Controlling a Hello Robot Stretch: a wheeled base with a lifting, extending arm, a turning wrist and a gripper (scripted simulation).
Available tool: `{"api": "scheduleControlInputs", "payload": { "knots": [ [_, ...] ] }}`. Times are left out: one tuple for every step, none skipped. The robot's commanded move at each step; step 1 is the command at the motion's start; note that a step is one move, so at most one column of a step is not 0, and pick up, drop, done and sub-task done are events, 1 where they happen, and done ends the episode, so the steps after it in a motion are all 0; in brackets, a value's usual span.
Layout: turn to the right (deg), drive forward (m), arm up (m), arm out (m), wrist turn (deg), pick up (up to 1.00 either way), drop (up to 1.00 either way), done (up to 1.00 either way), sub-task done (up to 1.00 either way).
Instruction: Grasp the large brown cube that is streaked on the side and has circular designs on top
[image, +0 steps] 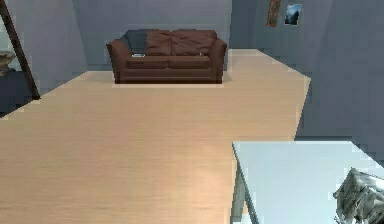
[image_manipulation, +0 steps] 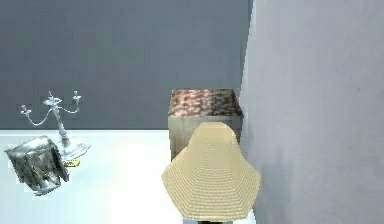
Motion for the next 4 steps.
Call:
{"api": "scheduleControlInputs", "payload": {
  "knots": [
    [0.0,0.0,0.5,0.0,0.0,0.0,0.0,0.0,0.0],
    [0.0,0.0,0.34,0.0,0.0,0.0,0.0,0.0,0.0],
    [0.0,0.0,0.0,0.34,0.0,0.0,0.0,0.0,0.0],
    [0.0,0.0,0.0,0.0,45.0,0.0,0.0,0.0,0.0]
  ]
}}
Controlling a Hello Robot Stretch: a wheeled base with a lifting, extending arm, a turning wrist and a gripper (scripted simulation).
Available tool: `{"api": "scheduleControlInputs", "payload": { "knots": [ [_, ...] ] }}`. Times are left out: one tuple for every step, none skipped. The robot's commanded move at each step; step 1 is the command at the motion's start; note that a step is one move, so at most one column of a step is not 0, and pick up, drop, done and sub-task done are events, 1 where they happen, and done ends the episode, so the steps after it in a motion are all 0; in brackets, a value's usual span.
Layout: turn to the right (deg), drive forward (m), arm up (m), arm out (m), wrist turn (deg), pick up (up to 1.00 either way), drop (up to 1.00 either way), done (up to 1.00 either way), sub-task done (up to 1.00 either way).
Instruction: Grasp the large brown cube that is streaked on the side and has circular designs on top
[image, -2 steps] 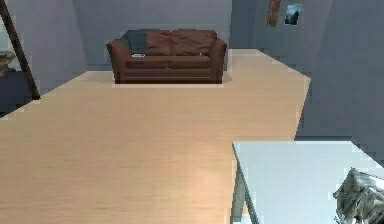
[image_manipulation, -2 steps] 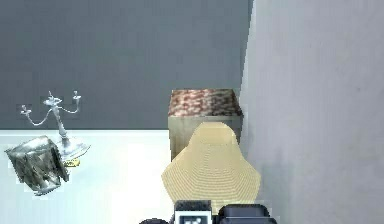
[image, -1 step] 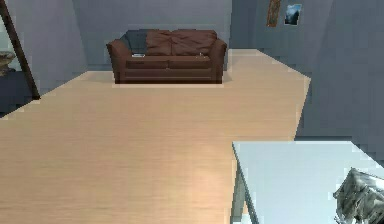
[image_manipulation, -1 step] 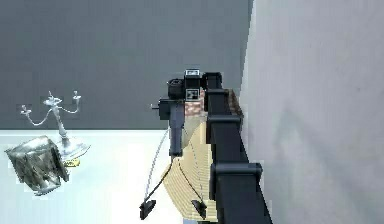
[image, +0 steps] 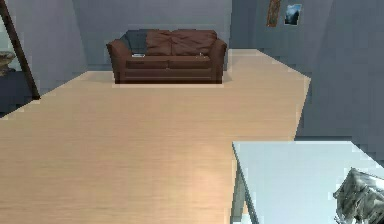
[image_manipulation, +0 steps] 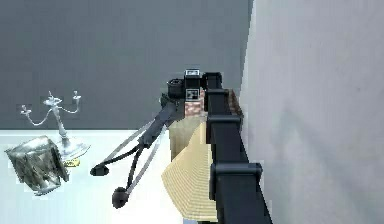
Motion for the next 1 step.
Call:
{"api": "scheduleControlInputs", "payload": {
  "knots": [
    [0.0,0.0,0.0,0.0,45.0,0.0,0.0,0.0,0.0]
  ]
}}
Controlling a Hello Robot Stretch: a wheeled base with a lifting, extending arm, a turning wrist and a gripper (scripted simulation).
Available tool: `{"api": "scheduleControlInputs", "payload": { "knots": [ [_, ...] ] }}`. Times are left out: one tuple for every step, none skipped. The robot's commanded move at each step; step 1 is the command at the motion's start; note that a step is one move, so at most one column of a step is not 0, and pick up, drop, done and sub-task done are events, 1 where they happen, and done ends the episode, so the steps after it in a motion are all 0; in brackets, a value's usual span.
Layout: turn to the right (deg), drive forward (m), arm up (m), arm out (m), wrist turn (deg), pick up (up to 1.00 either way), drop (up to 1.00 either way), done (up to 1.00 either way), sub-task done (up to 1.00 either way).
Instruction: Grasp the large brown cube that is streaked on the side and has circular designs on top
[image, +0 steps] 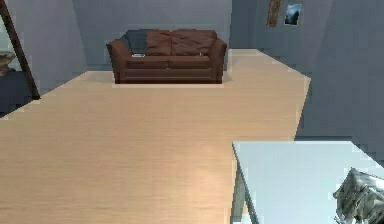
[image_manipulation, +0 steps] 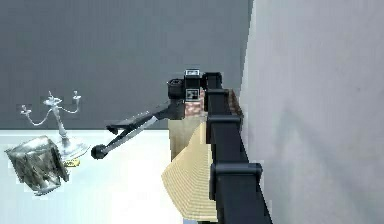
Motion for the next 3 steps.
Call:
{"api": "scheduleControlInputs", "payload": {
  "knots": [
    [0.0,0.0,0.0,0.0,45.0,0.0,0.0,0.0,0.0],
    [0.0,0.0,0.0,0.0,36.0,0.0,0.0,0.0,0.0],
    [0.0,0.0,-0.3,0.0,0.0,0.0,0.0,0.0,0.0]
  ]
}}
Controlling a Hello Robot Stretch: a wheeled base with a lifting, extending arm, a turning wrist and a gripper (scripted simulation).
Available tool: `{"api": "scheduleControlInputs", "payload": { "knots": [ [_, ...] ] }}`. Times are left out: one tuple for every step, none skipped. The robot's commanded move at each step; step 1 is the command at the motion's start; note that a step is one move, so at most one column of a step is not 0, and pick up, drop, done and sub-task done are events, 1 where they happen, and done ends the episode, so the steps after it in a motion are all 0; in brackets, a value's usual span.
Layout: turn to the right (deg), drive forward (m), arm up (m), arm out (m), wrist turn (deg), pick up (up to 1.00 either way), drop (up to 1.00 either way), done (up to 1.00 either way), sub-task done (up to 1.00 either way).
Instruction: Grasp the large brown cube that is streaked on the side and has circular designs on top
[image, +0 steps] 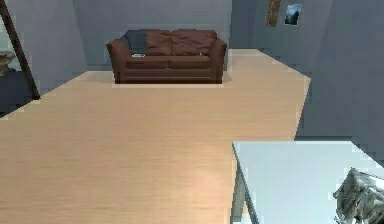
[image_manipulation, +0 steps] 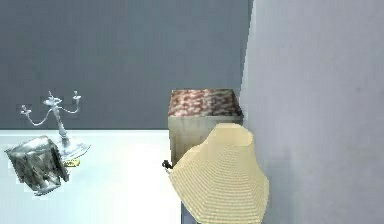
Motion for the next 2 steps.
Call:
{"api": "scheduleControlInputs", "payload": {
  "knots": [
    [0.0,0.0,0.0,0.0,0.0,1.0,0.0,0.0,0.0],
    [0.0,0.0,0.1,0.0,0.0,0.0,0.0,0.0,0.0]
  ]
}}
